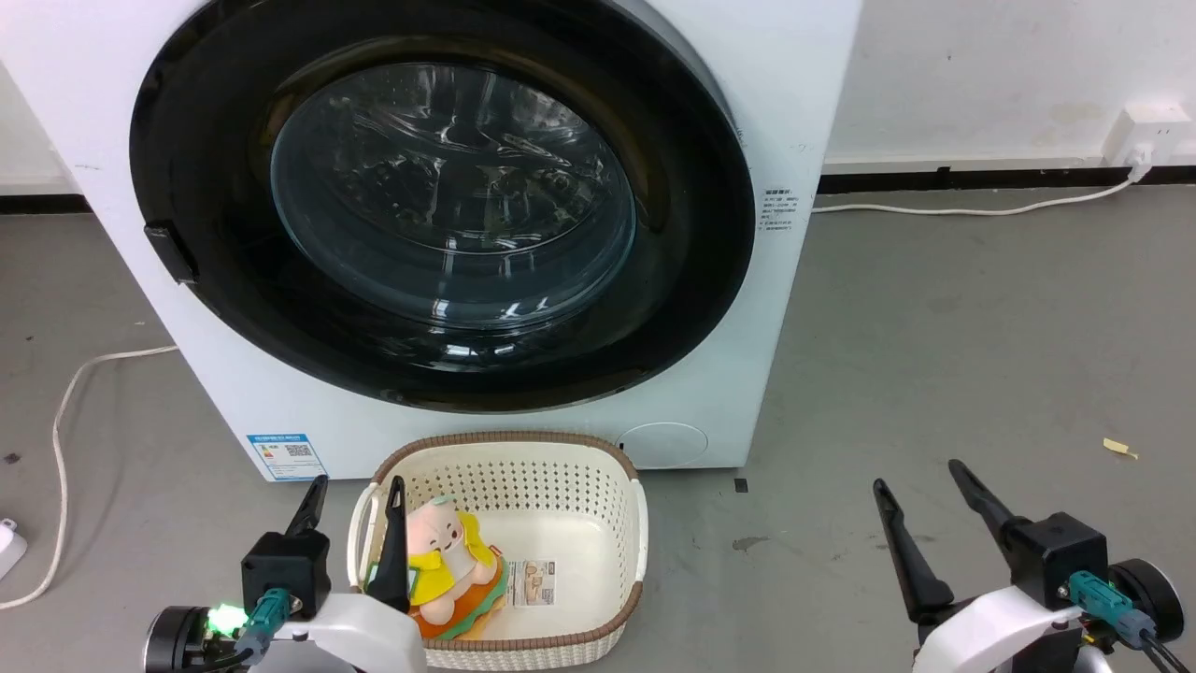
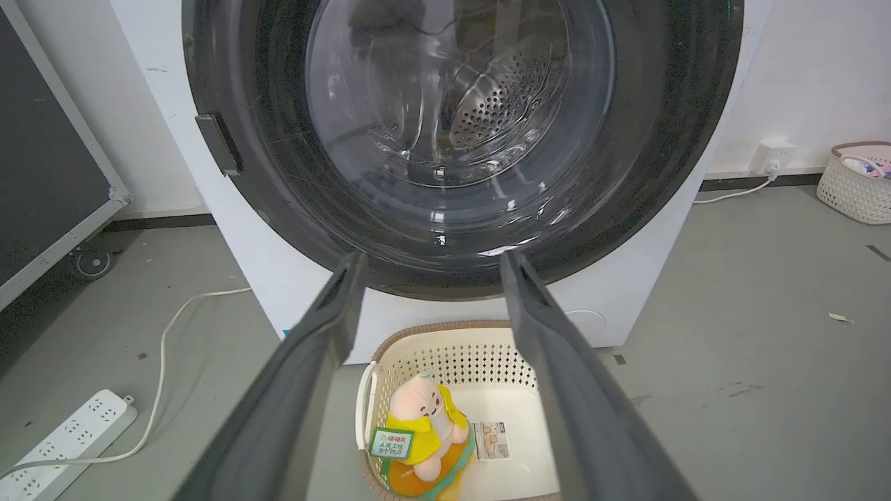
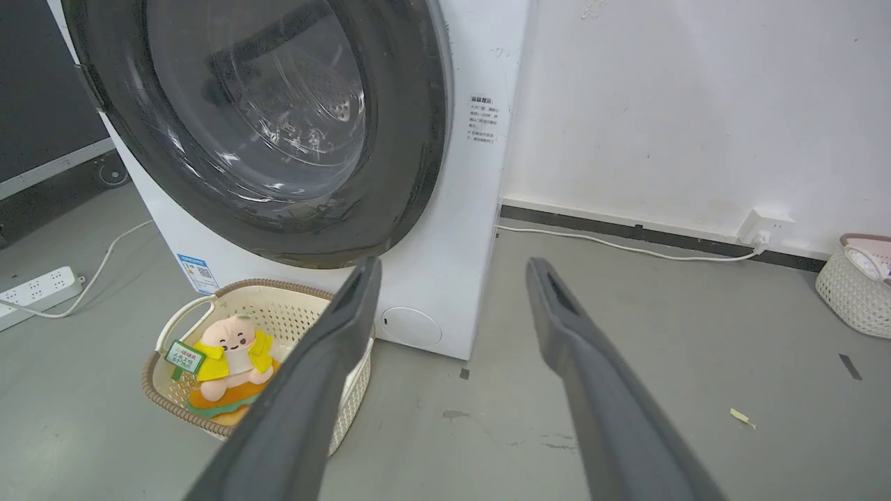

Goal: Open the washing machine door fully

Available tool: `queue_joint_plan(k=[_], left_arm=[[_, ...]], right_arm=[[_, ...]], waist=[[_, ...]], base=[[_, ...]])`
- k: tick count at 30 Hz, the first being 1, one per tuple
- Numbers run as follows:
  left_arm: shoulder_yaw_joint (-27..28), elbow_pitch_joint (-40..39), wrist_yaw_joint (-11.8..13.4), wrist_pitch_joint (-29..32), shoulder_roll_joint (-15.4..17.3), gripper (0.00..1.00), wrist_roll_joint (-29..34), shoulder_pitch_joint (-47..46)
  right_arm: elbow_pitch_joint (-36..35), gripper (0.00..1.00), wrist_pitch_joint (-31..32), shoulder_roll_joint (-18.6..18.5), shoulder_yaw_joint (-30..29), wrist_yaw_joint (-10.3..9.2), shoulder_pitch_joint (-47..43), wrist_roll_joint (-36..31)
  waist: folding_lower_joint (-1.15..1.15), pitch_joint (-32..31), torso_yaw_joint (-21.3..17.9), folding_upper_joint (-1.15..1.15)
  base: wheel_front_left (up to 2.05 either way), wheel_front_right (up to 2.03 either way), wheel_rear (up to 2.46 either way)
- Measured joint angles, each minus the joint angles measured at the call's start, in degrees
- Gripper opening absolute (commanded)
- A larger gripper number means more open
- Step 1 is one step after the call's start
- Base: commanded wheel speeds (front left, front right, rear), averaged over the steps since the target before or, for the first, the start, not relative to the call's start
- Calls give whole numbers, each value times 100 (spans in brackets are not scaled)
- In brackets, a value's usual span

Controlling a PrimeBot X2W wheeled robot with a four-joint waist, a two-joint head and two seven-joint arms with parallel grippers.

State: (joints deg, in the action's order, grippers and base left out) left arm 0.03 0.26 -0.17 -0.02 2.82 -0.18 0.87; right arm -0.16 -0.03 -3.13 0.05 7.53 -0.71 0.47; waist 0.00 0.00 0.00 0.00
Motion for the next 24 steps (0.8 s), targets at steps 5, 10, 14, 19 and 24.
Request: queue_joint_plan(k=[5, 10, 14, 19, 24], left_arm=[[-22, 2, 0, -16, 0, 100, 0, 0], [-70, 4, 0, -77, 0, 100, 0, 0], [-99, 5, 0, -124, 0, 100, 0, 0], [-126, 7, 0, -185, 0, 100, 0, 0], [-164, 5, 0, -263, 0, 100, 0, -1]], right_arm=[[0, 100, -16, 0, -7, 0, 0, 12], [-7, 100, -68, 0, -13, 0, 0, 60], [-30, 100, -119, 0, -4, 0, 0, 84], [-52, 100, -192, 0, -9, 0, 1, 160], [-58, 100, -247, -2, -43, 0, 20, 287]], waist=[[0, 1, 0, 0], [0, 9, 2, 0], [0, 22, 9, 0], [0, 54, 28, 0], [0, 121, 63, 0]], base=[[0, 0, 0], [0, 0, 0], [0, 0, 0], [0, 0, 0], [0, 0, 0]])
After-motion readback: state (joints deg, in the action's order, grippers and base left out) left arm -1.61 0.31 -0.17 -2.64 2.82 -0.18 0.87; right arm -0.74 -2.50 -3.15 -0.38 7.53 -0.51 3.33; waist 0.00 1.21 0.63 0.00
